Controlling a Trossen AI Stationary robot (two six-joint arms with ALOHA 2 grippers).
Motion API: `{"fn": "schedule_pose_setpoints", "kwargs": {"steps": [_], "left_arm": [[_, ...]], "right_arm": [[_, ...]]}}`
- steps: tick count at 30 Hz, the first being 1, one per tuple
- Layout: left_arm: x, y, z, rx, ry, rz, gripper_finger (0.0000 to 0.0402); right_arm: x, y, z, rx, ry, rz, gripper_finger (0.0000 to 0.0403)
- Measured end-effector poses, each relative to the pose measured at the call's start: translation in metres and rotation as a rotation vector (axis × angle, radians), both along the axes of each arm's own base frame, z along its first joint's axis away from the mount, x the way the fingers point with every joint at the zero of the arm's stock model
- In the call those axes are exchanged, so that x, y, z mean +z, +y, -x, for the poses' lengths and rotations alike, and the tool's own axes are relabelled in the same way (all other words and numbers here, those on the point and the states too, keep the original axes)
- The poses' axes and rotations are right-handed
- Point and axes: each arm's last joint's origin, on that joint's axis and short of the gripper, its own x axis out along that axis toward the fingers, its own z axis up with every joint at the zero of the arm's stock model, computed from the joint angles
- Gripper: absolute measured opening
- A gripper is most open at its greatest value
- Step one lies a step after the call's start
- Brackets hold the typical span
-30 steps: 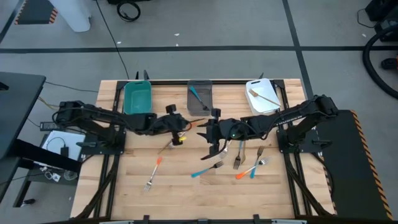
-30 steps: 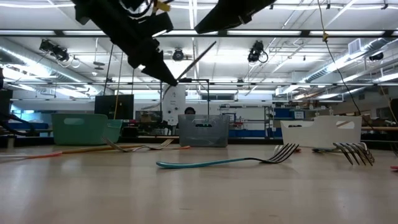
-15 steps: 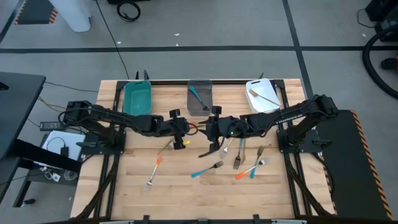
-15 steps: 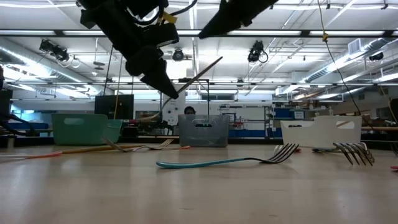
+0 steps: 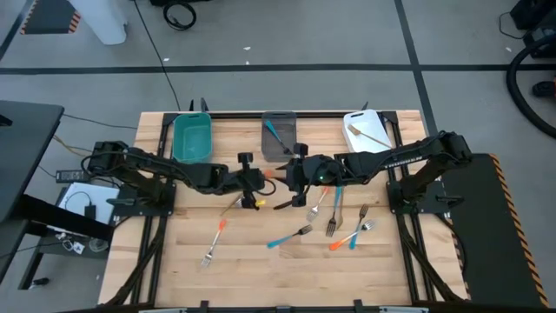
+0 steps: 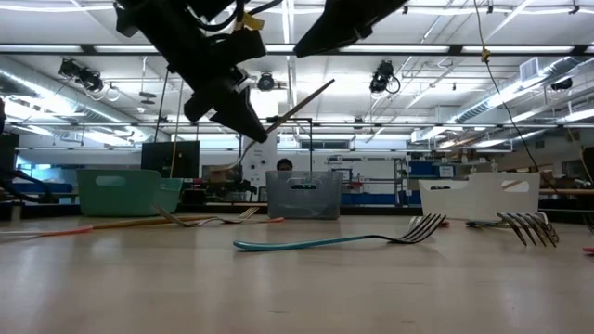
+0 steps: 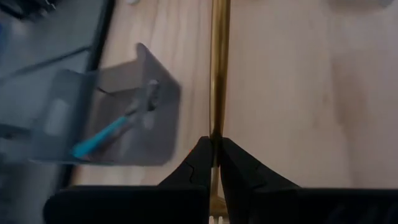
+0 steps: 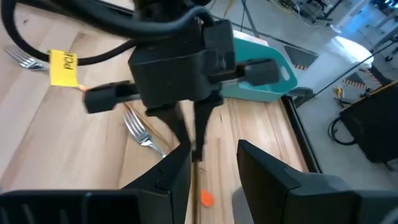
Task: Sort silverware by color (type)
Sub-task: Put the bottom left gold fork into the white bin
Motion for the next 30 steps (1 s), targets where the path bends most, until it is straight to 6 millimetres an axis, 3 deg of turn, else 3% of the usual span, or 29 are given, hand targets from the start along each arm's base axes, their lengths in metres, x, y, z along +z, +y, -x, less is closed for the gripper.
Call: {"fn": "schedule_pose_setpoints", "kwargs": {"steps": [5, 17, 25, 30], "left_arm": [[0.004, 0.001, -0.003, -0.044, 0.001, -0.099, 0.0025], [0.011, 0.01, -0.009, 0.05, -0.155, -0.005, 0.0025], [0.011, 0.011, -0.009, 0.127, -0.21, 0.085, 0.0025], [0.012, 0.018, -0.01, 0.18, -0.255, 0.124, 0.0025]], "right_arm": [[-0.003, -0.004, 0.002, -0.03, 0.031, -0.03, 0.0137], [-0.004, -0.002, 0.004, -0.105, 0.059, 0.117, 0.0137], [0.019, 0.008, 0.014, -0.201, -0.063, 0.178, 0.0137], [0.021, 0.016, 0.018, -0.182, -0.075, 0.135, 0.0137]]}}
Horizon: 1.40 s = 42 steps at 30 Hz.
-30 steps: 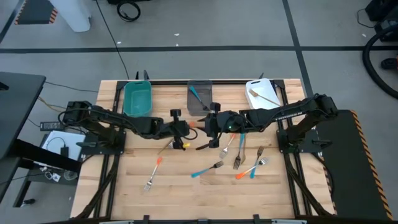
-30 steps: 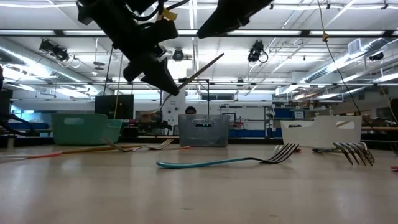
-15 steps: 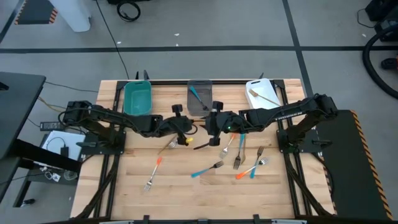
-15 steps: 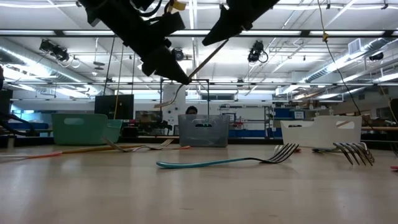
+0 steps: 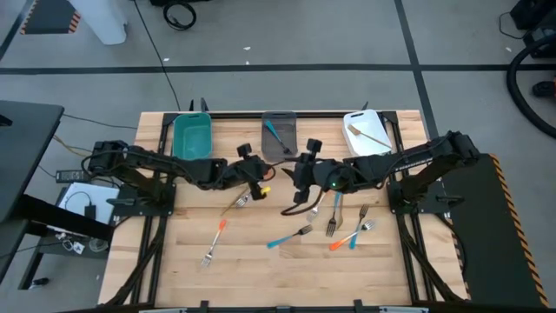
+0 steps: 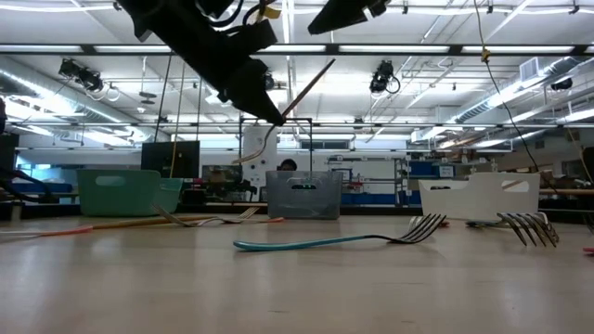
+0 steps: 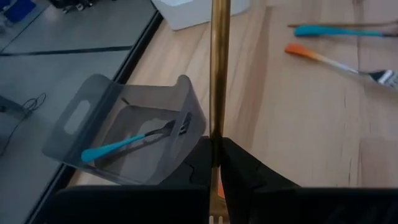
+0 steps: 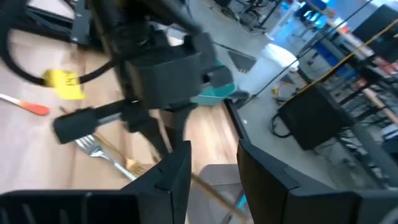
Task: Sort silverware by color (type)
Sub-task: Put the bottom left gold fork into the white bin
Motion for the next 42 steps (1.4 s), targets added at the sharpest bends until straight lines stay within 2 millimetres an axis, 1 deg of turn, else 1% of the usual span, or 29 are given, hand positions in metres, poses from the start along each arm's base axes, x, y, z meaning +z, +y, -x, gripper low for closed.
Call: {"fn": "schedule_pose_setpoints", "kwargs": {"steps": [4, 8, 10, 13, 18, 23, 27, 29, 32, 35, 38, 42], "left_arm": [[0.004, 0.003, -0.003, 0.009, -0.067, 0.018, 0.0025], [0.009, 0.002, -0.006, -0.032, -0.111, 0.015, 0.0025], [0.01, 0.001, -0.007, -0.062, -0.127, 0.03, 0.0025], [0.013, 0.001, -0.009, -0.112, -0.164, 0.056, 0.0025], [0.018, -0.001, -0.012, -0.162, -0.212, 0.056, 0.0025], [0.018, 0.001, -0.012, -0.148, -0.223, 0.079, 0.0025], [0.018, 0.001, -0.012, -0.124, -0.246, 0.122, 0.0025], [0.018, 0.002, -0.012, -0.102, -0.267, 0.168, 0.0025], [0.017, 0.003, -0.012, -0.11, -0.297, 0.285, 0.0025], [0.017, 0.004, -0.013, -0.125, -0.311, 0.359, 0.0025], [0.016, 0.004, -0.012, -0.126, -0.309, 0.387, 0.0025], [0.016, 0.004, -0.012, -0.125, -0.312, 0.426, 0.0025]], "right_arm": [[-0.002, 0.006, 0.002, -0.004, -0.004, -0.049, 0.0137], [-0.008, 0.009, 0.005, -0.007, 0.034, -0.108, 0.0137], [-0.013, 0.009, 0.006, -0.001, 0.047, -0.146, 0.0137], [-0.027, 0.009, 0.008, 0.004, 0.053, -0.184, 0.0137], [-0.04, 0.008, 0.009, -0.003, 0.043, -0.179, 0.0136], [-0.038, 0.015, 0.01, 0.033, 0.05, -0.117, 0.0125], [-0.042, 0.015, 0.011, 0.018, 0.124, 0.017, 0.0117], [-0.046, 0.017, 0.011, 0.054, 0.202, 0.14, 0.0116], [-0.055, 0.023, 0.008, 0.152, 0.336, 0.342, 0.0116], [-0.065, 0.026, 0.004, 0.203, 0.467, 0.539, 0.0116], [-0.073, 0.028, -0.001, 0.162, 0.553, 0.697, 0.0116], [-0.08, 0.028, -0.009, 0.097, 0.623, 0.84, 0.0117]]}}
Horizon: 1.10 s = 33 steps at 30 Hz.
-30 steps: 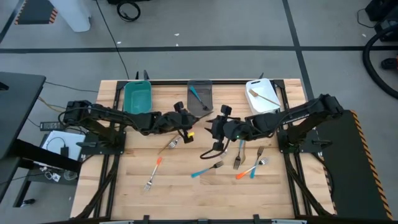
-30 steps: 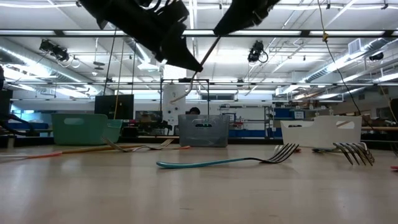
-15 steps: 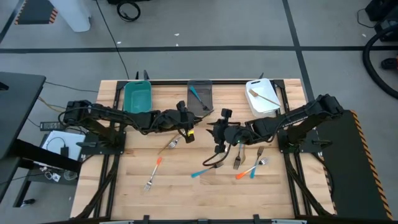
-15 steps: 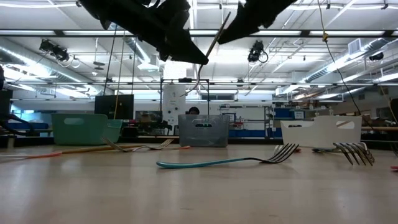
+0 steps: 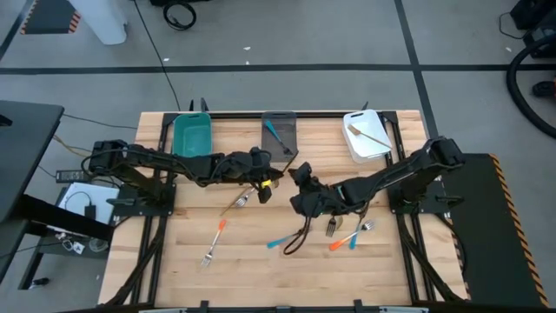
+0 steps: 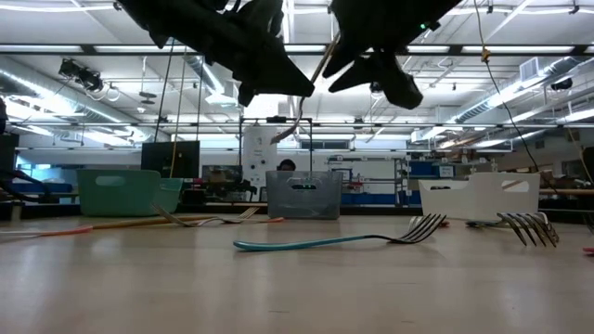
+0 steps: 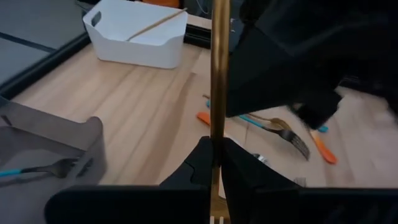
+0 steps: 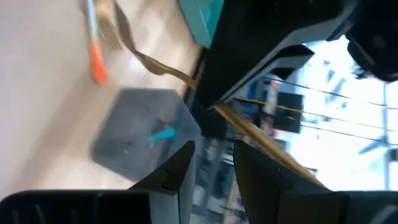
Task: Sort silverware by color (type)
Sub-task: Put the bottom left gold fork into the white bin
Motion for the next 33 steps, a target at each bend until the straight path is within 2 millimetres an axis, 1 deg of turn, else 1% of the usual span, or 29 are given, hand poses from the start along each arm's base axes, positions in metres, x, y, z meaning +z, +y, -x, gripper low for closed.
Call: {"fn": "schedule_pose_setpoints", "kwargs": {"steps": [2, 6, 9, 15, 19, 26, 33], "left_arm": [[0.0, 0.001, 0.0, -0.001, -0.004, 0.037, 0.0025], [-0.002, 0.007, 0.001, 0.02, 0.01, 0.112, 0.0025], [-0.004, 0.012, 0.002, 0.03, 0.015, 0.159, 0.0025], [-0.005, 0.014, 0.003, 0.014, 0.029, 0.242, 0.0025], [-0.006, 0.015, 0.004, 0.004, 0.035, 0.288, 0.0025], [-0.006, 0.014, 0.003, -0.014, 0.033, 0.356, 0.0025], [-0.005, 0.012, 0.003, -0.028, 0.027, 0.382, 0.0025]], "right_arm": [[-0.004, 0.0, -0.003, 0.009, 0.043, 0.049, 0.0118], [-0.01, 0.003, -0.008, -0.006, 0.075, 0.138, 0.0118], [-0.014, 0.005, -0.01, 0.0, 0.102, 0.173, 0.0116], [-0.011, 0.007, -0.012, 0.011, 0.094, 0.19, 0.0116], [-0.01, 0.008, -0.013, 0.076, 0.127, 0.197, 0.0115], [-0.006, 0.003, -0.019, 0.157, 0.152, 0.232, 0.0115], [-0.007, -0.003, -0.021, 0.174, 0.174, 0.235, 0.0112]]}}
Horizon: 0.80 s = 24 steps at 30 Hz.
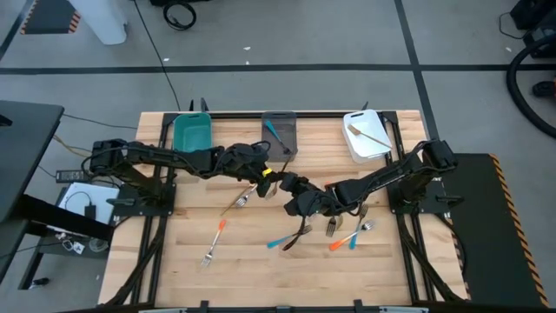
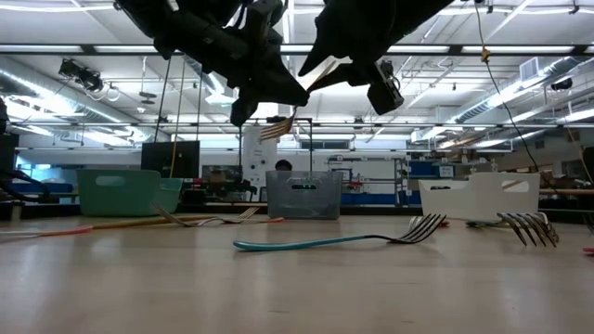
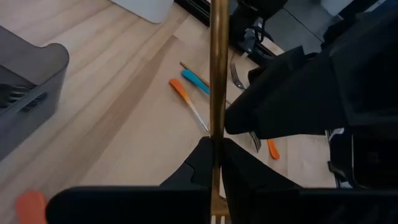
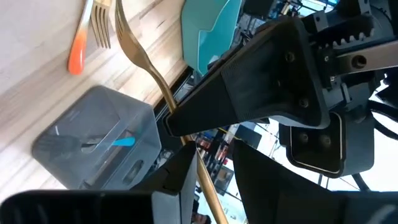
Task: Sort silverware by color (type)
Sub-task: Put the bottom left gold fork into the white bin
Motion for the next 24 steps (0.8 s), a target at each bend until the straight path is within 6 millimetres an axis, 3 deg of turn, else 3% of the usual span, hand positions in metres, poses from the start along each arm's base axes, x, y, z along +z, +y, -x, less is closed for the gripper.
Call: {"fn": "schedule_pose_setpoints", "kwargs": {"steps": [24], "left_arm": [[-0.001, 0.011, 0.002, -0.004, 0.009, -0.029, 0.0025]], "right_arm": [[-0.003, 0.006, 0.006, -0.068, 0.049, 0.079, 0.0094]]}}
